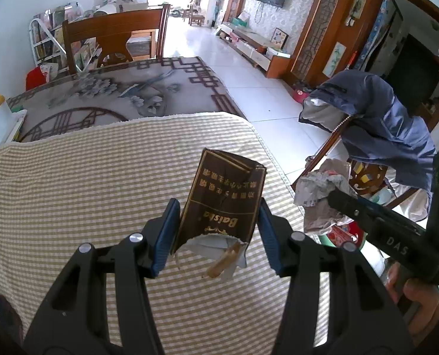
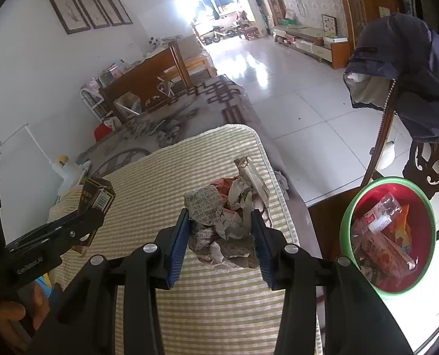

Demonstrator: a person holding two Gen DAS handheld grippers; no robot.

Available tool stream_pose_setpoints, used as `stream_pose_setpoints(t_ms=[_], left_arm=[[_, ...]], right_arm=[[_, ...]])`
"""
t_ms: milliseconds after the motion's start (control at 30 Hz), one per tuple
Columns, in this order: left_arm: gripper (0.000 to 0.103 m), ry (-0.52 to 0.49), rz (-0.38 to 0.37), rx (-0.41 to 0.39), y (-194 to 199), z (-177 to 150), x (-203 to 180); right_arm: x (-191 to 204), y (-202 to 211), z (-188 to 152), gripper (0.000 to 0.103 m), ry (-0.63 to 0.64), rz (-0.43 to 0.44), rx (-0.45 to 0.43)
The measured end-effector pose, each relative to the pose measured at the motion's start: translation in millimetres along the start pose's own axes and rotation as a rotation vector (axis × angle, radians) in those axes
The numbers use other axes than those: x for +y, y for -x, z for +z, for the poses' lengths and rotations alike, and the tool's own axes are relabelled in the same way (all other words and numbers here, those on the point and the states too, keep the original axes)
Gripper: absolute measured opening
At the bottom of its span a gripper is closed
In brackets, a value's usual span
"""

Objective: Collect trash
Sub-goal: 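Carry the cigarette pack and crumpled paper to the red bucket and open both tools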

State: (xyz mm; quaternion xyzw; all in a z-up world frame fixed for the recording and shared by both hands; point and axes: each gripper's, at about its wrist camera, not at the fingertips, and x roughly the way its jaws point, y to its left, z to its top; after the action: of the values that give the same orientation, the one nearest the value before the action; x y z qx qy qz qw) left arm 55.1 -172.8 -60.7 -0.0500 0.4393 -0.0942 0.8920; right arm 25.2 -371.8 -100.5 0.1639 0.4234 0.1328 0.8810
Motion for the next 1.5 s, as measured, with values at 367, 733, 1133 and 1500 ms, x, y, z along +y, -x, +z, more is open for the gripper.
stream_pose_setpoints(t_ms=[367, 733, 1133, 1500], left_arm=[[0.050, -0.032, 0.002, -0.004, -3.7, 6.7, -29.2], [0.050, -0.066, -0.012, 0.007, -14.3, 11.7, -57.3], [0.050, -0.116, -0.049, 0.029, -31.2, 17.7, -90.0], [0.050, -0.172, -0.078, 0.044, -42.6, 22.9, -123.3]], right_arm=[[-23.3, 9.1, 5.2, 0.040, -0.033, 0.009, -0.013], [-53.0, 18.4, 8.4, 0.040, -0.080, -0.011, -0.028], [-87.4, 31.5, 10.0, 0.040, -0.137, -0.048, -0.048], [-120.1, 44.3, 13.5, 0.041, -0.182, -0.078, -0.071]])
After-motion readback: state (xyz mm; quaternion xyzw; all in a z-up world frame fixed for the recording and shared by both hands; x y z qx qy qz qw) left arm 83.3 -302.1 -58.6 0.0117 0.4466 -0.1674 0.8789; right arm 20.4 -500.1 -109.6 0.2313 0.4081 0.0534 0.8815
